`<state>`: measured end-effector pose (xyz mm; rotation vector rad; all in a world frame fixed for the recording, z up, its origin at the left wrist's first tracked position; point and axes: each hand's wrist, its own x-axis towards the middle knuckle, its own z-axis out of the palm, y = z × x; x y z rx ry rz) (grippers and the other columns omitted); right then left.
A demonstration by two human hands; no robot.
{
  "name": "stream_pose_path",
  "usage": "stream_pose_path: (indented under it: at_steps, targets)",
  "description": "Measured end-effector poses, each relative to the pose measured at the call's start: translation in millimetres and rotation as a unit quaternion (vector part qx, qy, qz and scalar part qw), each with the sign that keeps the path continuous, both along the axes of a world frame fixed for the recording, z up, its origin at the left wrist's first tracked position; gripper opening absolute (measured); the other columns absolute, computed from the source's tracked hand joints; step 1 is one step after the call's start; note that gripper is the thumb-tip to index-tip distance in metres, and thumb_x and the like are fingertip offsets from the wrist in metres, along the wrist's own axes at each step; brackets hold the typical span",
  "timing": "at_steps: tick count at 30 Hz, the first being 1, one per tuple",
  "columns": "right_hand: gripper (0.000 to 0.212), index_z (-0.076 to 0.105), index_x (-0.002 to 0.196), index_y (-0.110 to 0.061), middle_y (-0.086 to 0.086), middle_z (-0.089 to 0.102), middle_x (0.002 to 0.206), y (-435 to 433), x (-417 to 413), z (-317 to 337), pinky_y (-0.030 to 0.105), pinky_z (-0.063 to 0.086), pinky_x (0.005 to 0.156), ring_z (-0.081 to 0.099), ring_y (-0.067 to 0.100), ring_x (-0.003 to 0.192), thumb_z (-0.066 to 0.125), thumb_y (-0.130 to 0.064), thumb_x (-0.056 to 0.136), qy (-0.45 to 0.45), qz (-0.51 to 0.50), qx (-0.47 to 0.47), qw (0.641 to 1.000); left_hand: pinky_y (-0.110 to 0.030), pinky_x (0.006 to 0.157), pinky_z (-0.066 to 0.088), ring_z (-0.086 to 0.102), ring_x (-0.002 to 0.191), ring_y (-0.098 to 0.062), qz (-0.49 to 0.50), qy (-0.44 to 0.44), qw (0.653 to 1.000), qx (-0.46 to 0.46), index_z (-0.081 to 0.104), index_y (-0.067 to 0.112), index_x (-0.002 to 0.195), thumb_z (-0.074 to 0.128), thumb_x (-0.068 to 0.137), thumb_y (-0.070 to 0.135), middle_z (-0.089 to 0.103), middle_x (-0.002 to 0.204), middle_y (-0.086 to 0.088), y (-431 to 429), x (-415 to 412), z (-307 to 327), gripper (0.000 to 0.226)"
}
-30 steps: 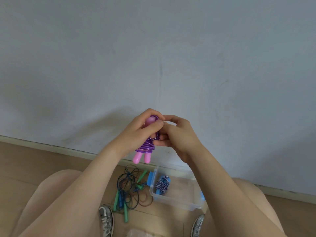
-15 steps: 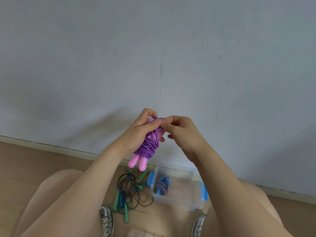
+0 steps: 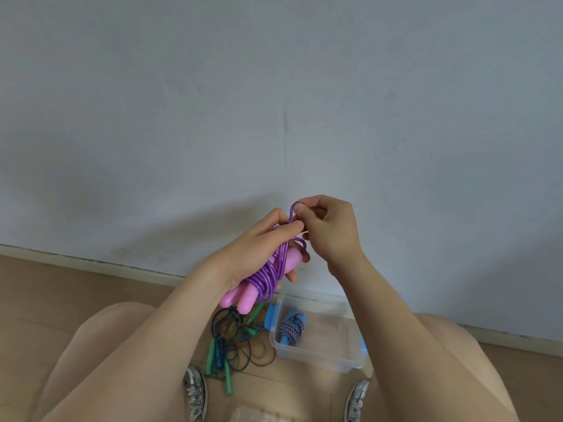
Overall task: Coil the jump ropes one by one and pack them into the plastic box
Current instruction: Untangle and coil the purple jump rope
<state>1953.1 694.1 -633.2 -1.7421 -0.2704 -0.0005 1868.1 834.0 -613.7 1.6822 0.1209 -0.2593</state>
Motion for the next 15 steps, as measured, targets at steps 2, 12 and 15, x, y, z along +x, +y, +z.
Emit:
stream_pose_path:
  at_steps: [2, 12, 15]
  targets:
    - [0.011, 0.079, 0.092, -0.018, -0.005, 0.077, 0.077, 1.5, -0.4, -1.0, 0.026, 0.057, 0.067, 0.072, 0.011, 0.072, 0.070, -0.015, 0.096, -0.093, -0.024, -0.067, 0.993, -0.049, 0.075, 0.056, 0.076, 0.086, -0.037, -0.008, 0.023, 1.000, -0.009, 0.054, 0.019, 0.118, 0.056, 0.105, 0.052, 0.079, 0.106, -0.013, 1.9, -0.1, -1.0, 0.035]
    - [0.040, 0.054, 0.136, -0.016, 0.013, 0.072, 0.113, -1.7, -25.8, -9.3, 0.045, 0.064, 0.084, 0.075, 0.029, 0.089, 0.057, -0.020, 0.096, 0.278, 0.154, -0.045, 0.947, -0.042, 0.083, 0.056, 0.066, 0.084, -0.024, 0.208, -0.014, 0.977, -0.043, 0.066, 0.012, 0.103, 0.058, 0.104, 0.033, 0.069, 0.099, -0.014, -3.2, 29.3, -40.9, 0.022]
    - [0.030, 0.056, 0.117, -0.023, 0.014, 0.078, 0.104, -2.3, -30.9, -25.5, 0.052, 0.063, 0.090, 0.078, 0.030, 0.095, 0.071, -0.021, 0.091, 0.206, 0.186, -0.098, 0.956, -0.043, 0.082, 0.053, 0.063, 0.078, -0.025, 0.201, 0.019, 0.979, -0.020, 0.062, 0.016, 0.092, 0.050, 0.094, 0.044, 0.064, 0.089, -0.007, -7.7, 36.9, -50.4, 0.030]
